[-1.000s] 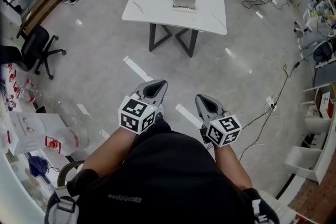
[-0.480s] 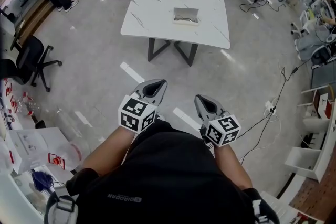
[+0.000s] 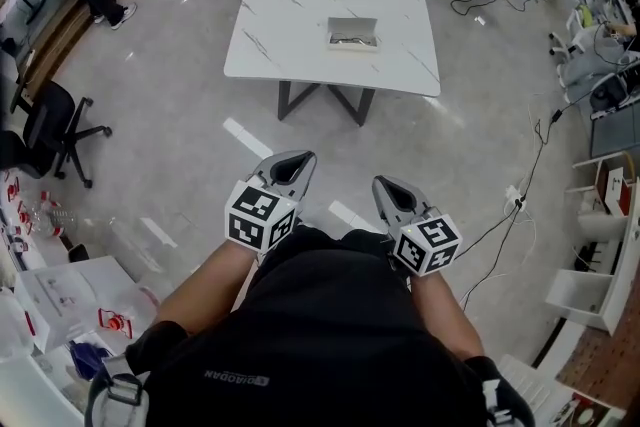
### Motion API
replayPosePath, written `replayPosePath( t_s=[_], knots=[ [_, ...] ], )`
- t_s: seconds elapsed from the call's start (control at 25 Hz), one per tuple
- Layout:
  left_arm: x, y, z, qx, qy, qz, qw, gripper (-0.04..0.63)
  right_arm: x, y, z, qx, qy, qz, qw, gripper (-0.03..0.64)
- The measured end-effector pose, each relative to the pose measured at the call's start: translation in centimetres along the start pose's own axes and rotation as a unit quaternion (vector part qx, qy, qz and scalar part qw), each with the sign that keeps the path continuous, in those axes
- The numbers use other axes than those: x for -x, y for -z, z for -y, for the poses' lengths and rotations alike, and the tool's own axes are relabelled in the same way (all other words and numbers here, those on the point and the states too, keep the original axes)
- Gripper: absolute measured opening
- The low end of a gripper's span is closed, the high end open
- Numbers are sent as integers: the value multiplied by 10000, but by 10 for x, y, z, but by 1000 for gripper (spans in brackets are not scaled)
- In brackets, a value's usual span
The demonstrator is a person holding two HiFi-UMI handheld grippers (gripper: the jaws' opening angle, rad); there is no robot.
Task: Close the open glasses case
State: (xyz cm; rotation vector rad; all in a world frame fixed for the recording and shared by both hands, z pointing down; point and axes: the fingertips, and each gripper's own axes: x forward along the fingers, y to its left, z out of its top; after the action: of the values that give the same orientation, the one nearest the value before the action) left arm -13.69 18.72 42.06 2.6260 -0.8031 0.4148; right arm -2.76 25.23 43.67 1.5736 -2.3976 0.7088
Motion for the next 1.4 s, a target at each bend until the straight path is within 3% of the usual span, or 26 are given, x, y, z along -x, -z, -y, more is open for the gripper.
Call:
replayPosePath(
  t_s=[0.32,0.76,1.4],
  knots=[
    [-20,-14,-17,-38,3,-15,10000,2,-23,-17,19,-120,-7,44,9999,0],
    [-72,-28,-62,23,-333,-95,9994,2,-84,-54,66,1,-257,161,9995,0],
    [-227,-130,-102,184,-1031,97,9945,2,-163,-161,220,519,-1007,-75,9935,0]
  ],
)
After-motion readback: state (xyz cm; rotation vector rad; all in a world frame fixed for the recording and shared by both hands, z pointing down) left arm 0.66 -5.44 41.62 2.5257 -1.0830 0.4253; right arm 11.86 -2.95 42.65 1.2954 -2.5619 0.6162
